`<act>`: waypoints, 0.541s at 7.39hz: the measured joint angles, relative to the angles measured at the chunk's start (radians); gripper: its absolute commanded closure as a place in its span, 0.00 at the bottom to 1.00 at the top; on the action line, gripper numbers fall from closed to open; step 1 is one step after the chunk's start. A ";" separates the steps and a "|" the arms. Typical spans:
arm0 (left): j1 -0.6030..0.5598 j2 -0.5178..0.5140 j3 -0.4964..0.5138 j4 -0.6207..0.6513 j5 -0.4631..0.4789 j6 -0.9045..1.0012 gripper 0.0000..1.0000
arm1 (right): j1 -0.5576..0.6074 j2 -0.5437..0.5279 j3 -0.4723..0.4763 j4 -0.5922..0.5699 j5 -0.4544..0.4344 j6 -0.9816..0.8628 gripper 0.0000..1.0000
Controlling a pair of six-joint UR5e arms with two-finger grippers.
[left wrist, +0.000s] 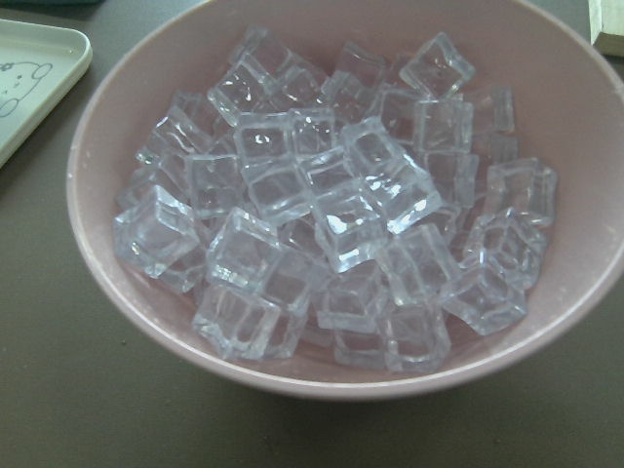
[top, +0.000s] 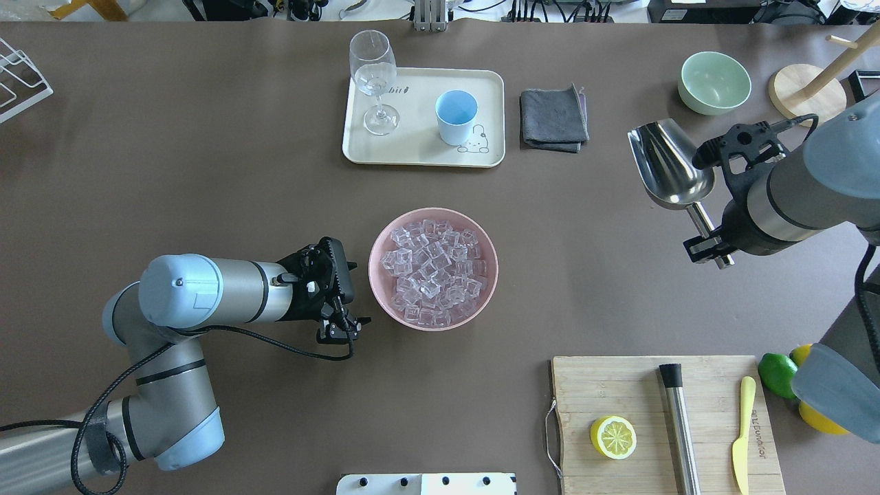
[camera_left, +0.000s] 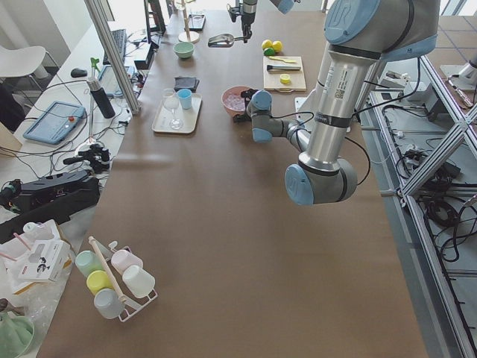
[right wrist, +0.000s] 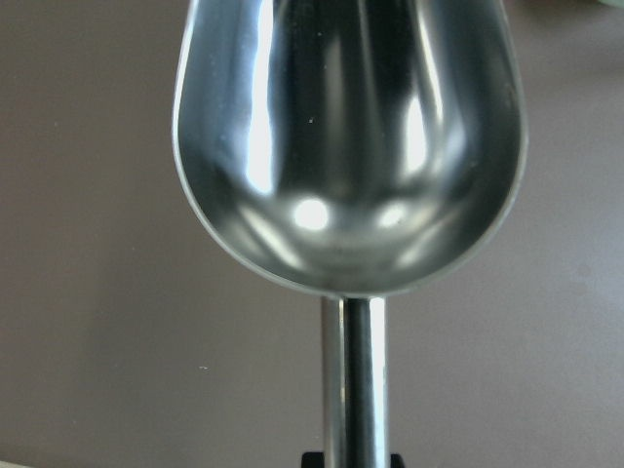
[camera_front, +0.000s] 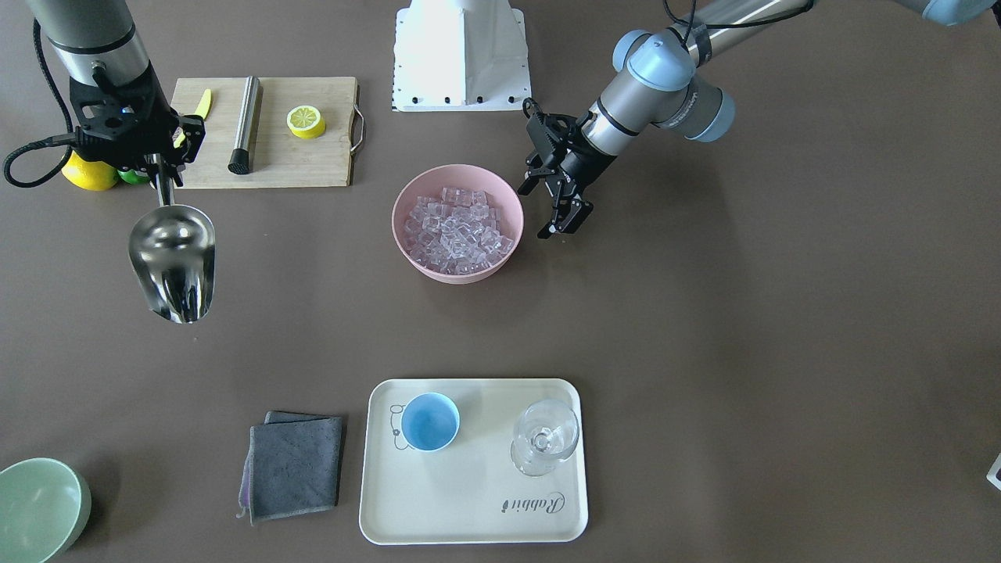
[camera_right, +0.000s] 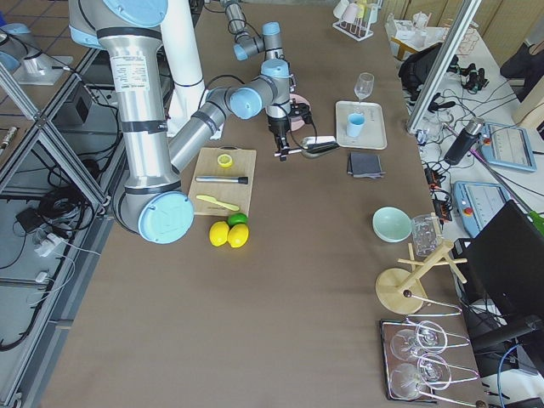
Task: Put ice in cup with scoop
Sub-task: 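Lift the scoop with the right gripper and carry it toward the bowl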
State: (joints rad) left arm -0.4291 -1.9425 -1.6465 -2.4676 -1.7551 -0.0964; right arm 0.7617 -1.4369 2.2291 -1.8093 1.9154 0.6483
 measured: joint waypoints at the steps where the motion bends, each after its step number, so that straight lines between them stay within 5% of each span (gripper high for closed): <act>1: -0.003 -0.004 0.003 0.000 0.008 0.000 0.02 | 0.005 0.022 -0.046 -0.011 0.072 -0.075 1.00; 4: -0.003 -0.014 0.005 0.002 0.045 0.001 0.02 | 0.012 0.103 -0.042 -0.245 0.152 -0.362 1.00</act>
State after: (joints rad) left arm -0.4326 -1.9562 -1.6415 -2.4655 -1.7102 -0.0953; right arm 0.7733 -1.3337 2.1868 -2.0545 2.0674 0.2859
